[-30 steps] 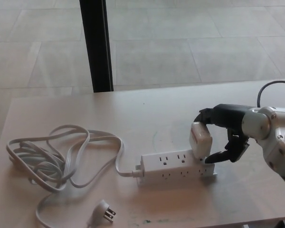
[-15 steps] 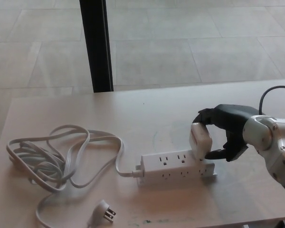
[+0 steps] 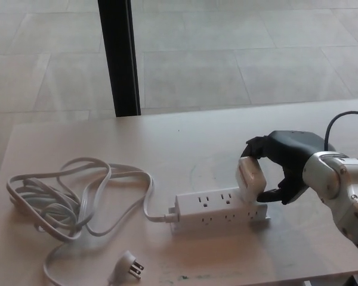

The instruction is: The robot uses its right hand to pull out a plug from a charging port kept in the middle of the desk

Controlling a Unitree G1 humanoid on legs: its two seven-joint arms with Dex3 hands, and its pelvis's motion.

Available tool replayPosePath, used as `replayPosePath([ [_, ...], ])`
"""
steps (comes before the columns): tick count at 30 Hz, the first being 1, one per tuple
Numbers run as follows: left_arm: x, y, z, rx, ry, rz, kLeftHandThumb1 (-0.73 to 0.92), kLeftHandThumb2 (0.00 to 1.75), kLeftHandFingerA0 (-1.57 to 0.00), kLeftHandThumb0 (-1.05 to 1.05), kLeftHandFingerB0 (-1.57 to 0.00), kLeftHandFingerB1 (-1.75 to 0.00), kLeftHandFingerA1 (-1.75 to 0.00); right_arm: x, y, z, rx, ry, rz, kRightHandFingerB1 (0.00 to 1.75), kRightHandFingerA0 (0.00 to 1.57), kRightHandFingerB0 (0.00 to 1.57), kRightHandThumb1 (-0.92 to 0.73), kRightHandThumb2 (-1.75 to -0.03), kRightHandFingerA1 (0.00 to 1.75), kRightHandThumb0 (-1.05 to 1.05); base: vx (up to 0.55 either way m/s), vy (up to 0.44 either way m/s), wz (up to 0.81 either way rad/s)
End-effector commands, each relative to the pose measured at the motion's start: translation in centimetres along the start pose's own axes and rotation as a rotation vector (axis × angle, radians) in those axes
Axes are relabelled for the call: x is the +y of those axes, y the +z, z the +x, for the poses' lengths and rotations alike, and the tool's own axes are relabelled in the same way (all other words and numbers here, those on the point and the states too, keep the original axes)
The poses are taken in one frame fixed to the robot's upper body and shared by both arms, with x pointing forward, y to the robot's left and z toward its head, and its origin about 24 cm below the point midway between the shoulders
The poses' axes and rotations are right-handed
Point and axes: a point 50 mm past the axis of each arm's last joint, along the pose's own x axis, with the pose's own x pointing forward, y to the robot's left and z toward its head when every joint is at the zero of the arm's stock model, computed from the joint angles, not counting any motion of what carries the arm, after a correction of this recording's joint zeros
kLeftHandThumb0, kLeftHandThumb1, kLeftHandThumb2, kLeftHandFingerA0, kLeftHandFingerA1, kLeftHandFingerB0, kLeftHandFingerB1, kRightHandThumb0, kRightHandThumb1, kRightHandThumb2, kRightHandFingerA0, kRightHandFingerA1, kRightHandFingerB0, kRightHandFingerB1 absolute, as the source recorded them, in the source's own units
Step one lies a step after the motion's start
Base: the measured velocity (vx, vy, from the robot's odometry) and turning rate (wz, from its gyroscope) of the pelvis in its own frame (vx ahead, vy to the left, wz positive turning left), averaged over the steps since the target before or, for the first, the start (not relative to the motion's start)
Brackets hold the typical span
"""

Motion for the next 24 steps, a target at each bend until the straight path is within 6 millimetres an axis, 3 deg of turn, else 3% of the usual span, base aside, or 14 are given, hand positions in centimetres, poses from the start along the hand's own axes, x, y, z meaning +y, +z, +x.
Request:
replayPosePath([
  [1,0.7,0.3,0.0,-0.011,0.012,0.003,0.62,0.60,-0.75,-0.68,-0.63,-0.40,-0.52,1.2,1.1,0.2,-0.020,-0.001,-0.022,0.74,0.88,0.88,-0.56,-0.71,1.62,-0.31,0.00,0.000,0.00],
  [2,0.7,0.3,0.0,-0.013,0.009,0.001,0.51,0.90,-0.68,-0.69,-0.57,-0.54,-0.62,1.3,1.4,0.3,-0.020,0.001,-0.024,0.70,0.88,0.88,-0.56,-0.69,1.63,-0.31,0.00,0.000,0.00],
  [3,0.7,0.4,0.0,-0.016,0.008,0.006,0.64,0.60,-0.73,-0.70,-0.63,-0.40,-0.52,1.4,1.6,0.4,-0.017,0.001,-0.027,0.69,0.87,0.89,-0.56,-0.70,1.62,-0.32,0.00,0.000,0.00],
  [8,0.6,0.4,0.1,-0.011,0.016,0.001,0.65,0.62,-0.75,-0.74,-0.64,-0.41,-0.53,1.4,2.5,0.7,-0.004,0.003,-0.040,0.61,0.87,0.85,-0.58,-0.66,1.61,-0.38,0.00,0.000,0.00],
  [9,0.6,0.4,0.1,-0.011,0.017,-0.003,0.52,0.93,-0.70,-0.74,-0.57,-0.54,-0.62,1.3,2.5,0.8,0.000,-0.003,-0.034,0.62,0.87,0.84,-0.56,-0.67,1.57,-0.38,0.00,0.000,0.00],
  [10,0.6,0.4,0.1,-0.009,0.015,0.006,0.66,0.61,-0.76,-0.74,-0.63,-0.39,-0.52,1.4,2.5,0.8,0.006,-0.008,-0.029,0.63,0.87,0.86,-0.55,-0.67,1.60,-0.36,0.00,0.000,0.00],
  [14,0.6,0.4,0.0,-0.016,0.008,0.020,0.69,0.62,-0.74,-0.74,-0.64,-0.41,-0.52,0.9,2.6,0.8,0.032,-0.005,-0.010,0.59,0.89,0.85,-0.58,-0.63,1.55,-0.34,0.00,0.000,0.00],
  [15,0.6,0.4,0.0,-0.015,0.012,0.021,0.55,0.78,-0.72,-0.79,-0.61,-0.48,-0.58,0.7,2.5,0.8,0.029,-0.016,-0.015,0.59,0.89,0.84,-0.59,-0.63,1.56,-0.35,0.00,0.000,0.00],
  [16,0.6,0.4,0.0,-0.013,0.014,0.019,0.55,0.78,-0.72,-0.79,-0.61,-0.48,-0.58,0.6,2.5,0.8,0.030,-0.020,-0.018,0.59,0.89,0.84,-0.59,-0.63,1.56,-0.35,0.00,0.000,0.00],
  [17,0.6,0.4,0.0,-0.014,0.008,0.032,0.70,0.62,-0.73,-0.75,-0.64,-0.41,-0.51,0.0,2.2,0.8,0.049,-0.006,-0.019,0.59,0.86,0.79,-0.62,-0.66,1.51,-0.37,0.00,0.000,0.00],
  [20,0.6,0.5,0.0,-0.021,0.009,0.029,0.70,0.62,-0.73,-0.74,-0.63,-0.41,-0.53,-1.1,1.8,0.9,0.060,-0.026,0.000,0.61,0.89,0.79,-0.61,-0.67,1.61,-0.36,0.00,0.000,0.00],
  [21,0.6,0.4,0.0,-0.025,0.007,0.031,0.56,0.79,-0.71,-0.79,-0.59,-0.48,-0.59,-1.4,1.8,0.8,0.061,-0.030,0.006,0.63,0.90,0.78,-0.59,-0.69,1.62,-0.34,0.00,0.000,0.00],
  [22,0.6,0.5,0.0,-0.024,0.004,0.037,0.71,0.63,-0.71,-0.75,-0.61,-0.39,-0.50,-1.8,1.7,0.7,0.063,-0.036,0.010,0.63,0.90,0.81,-0.59,-0.68,1.63,-0.34,0.00,0.000,0.00],
  [24,0.6,0.4,0.0,-0.018,0.002,0.041,0.72,0.63,-0.70,-0.74,-0.60,-0.39,-0.49,-2.5,1.5,0.5,0.070,-0.036,0.035,0.63,0.90,0.83,-0.60,-0.68,1.62,-0.36,0.00,0.000,0.00],
])
